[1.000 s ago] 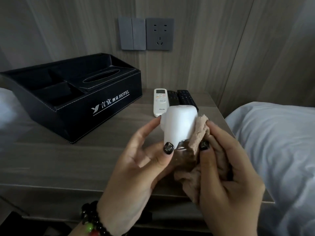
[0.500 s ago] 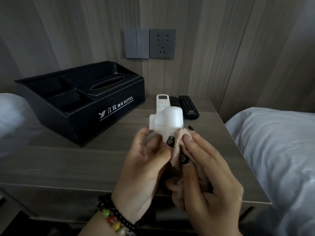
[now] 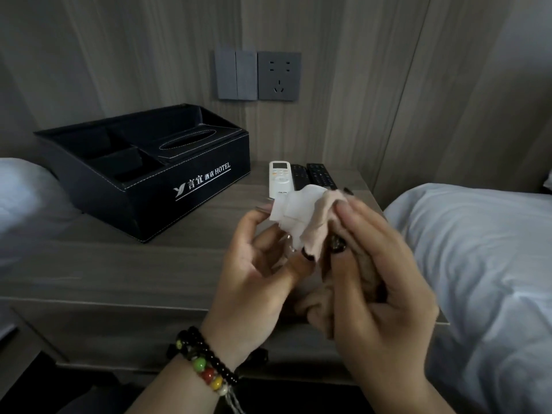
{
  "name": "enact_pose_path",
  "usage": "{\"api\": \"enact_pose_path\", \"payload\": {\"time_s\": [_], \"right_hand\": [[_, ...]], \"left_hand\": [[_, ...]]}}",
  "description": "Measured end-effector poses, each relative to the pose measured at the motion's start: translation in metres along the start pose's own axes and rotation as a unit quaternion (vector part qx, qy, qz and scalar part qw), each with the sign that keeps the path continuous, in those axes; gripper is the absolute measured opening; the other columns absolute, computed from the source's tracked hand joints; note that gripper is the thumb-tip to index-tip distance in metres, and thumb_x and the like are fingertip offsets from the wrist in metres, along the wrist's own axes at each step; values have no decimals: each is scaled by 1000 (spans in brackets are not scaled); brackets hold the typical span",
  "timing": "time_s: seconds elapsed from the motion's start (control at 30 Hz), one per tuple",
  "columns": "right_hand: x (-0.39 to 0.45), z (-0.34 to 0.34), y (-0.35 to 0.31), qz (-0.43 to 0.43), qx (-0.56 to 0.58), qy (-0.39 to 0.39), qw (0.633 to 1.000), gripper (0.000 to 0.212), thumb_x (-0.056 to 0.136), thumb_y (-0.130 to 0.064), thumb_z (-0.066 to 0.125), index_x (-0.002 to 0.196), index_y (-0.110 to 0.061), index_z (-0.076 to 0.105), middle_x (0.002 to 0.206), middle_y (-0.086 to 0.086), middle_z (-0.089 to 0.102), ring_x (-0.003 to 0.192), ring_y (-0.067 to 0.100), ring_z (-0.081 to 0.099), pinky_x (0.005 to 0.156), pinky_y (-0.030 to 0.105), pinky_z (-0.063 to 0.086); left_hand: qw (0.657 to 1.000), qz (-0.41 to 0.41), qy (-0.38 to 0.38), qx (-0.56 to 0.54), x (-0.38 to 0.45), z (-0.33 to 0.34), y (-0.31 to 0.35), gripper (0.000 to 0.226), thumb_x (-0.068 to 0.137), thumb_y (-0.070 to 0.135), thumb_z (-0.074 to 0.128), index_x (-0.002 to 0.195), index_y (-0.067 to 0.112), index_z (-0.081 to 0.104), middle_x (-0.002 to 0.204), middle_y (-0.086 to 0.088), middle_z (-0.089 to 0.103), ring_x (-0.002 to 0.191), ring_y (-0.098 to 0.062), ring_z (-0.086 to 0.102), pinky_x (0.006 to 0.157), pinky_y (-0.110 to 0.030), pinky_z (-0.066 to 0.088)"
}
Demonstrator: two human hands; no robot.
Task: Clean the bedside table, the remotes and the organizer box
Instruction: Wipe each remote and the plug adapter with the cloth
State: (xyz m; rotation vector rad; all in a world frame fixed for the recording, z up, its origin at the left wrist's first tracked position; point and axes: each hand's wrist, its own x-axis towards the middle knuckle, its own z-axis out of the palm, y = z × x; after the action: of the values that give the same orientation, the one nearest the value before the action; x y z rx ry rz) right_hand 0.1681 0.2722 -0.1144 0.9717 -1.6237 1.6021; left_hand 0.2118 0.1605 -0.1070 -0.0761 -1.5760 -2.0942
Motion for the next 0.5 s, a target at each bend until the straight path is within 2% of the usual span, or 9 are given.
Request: {"api": "enact_pose_path", "payload": {"time_s": [0.17, 0.23, 0.3, 0.43, 0.5], "right_hand": [[10, -3, 5, -93, -78, -58, 991, 31, 85, 10, 52, 114, 6, 63, 123, 18, 60, 122, 24, 57, 101, 37, 48], [15, -8, 9, -101, -99, -98, 985, 31, 87, 7, 53, 116, 2, 64, 125, 14, 60, 123, 21, 56, 101, 37, 48], [17, -11, 13, -81, -107, -105, 985, 31, 88, 5, 54, 117, 0, 65, 126, 11, 60, 122, 19, 56, 100, 36, 48], [9, -6, 11, -76, -95, -100, 987, 31, 88, 6, 52, 115, 2, 65, 125, 13, 61, 122, 20, 57, 102, 35, 47], [13, -8, 10, -51, -64, -113, 990, 32, 86, 8, 54, 114, 0, 66, 123, 10, 62, 120, 15, 58, 99, 28, 48]], "left_hand": [[981, 107, 29, 157, -1, -8, 3, 56, 74, 4, 77, 121, 15, 50, 109, -2, 71, 99, -11, 68, 80, -21, 54], [942, 167, 47, 286, -2, -17, 1, 54, 76, 5, 77, 121, 17, 51, 117, 5, 67, 109, -7, 64, 88, -24, 53], [893, 209, 44, 397, -3, -22, -3, 59, 75, 7, 78, 123, 25, 49, 124, 9, 62, 115, -4, 60, 93, -25, 52], [869, 220, 40, 442, -7, -24, -6, 71, 72, 3, 80, 127, 32, 45, 122, 6, 63, 112, -2, 61, 91, -18, 50], [861, 224, 20, 456, -7, -30, -3, 73, 71, 2, 80, 128, 32, 45, 123, 6, 62, 113, -3, 60, 92, -19, 50]]}}
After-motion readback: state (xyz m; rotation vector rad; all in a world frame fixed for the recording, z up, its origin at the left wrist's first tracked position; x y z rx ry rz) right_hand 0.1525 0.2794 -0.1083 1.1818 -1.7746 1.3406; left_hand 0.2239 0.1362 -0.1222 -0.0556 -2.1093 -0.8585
